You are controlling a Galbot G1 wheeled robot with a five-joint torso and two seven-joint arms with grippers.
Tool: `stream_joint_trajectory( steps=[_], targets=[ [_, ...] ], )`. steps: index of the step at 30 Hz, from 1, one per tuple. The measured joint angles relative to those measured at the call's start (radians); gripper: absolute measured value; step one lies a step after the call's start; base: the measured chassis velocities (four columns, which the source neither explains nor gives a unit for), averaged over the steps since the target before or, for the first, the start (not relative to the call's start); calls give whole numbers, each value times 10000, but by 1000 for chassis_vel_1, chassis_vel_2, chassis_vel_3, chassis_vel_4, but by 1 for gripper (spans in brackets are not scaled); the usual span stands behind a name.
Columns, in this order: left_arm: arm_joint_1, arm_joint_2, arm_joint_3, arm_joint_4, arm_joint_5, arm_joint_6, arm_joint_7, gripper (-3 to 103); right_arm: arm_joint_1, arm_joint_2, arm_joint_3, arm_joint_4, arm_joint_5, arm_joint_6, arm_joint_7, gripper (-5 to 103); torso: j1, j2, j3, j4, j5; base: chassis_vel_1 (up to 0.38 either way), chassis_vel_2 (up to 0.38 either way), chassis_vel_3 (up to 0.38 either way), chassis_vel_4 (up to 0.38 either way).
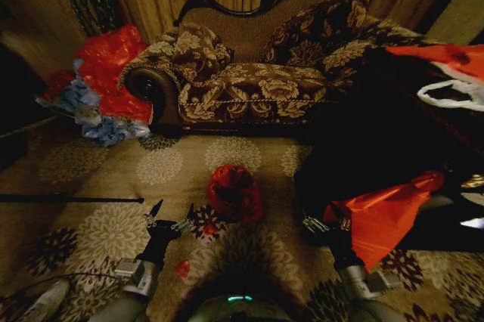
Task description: Place a garbage bag over the trash bin.
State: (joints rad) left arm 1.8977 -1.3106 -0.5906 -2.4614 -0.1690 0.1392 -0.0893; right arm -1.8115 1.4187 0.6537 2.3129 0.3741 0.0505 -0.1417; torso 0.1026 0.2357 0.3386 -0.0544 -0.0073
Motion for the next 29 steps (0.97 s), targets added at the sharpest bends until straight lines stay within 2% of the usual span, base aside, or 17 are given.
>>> stream_joint_trajectory(
  steps=[29],
  targets=[
    [0,1,1,4,-1,0,0,100,2,-2,-2,-3,0,0,6,100,0,0,0,0,0,0,0,0,0]
  ],
)
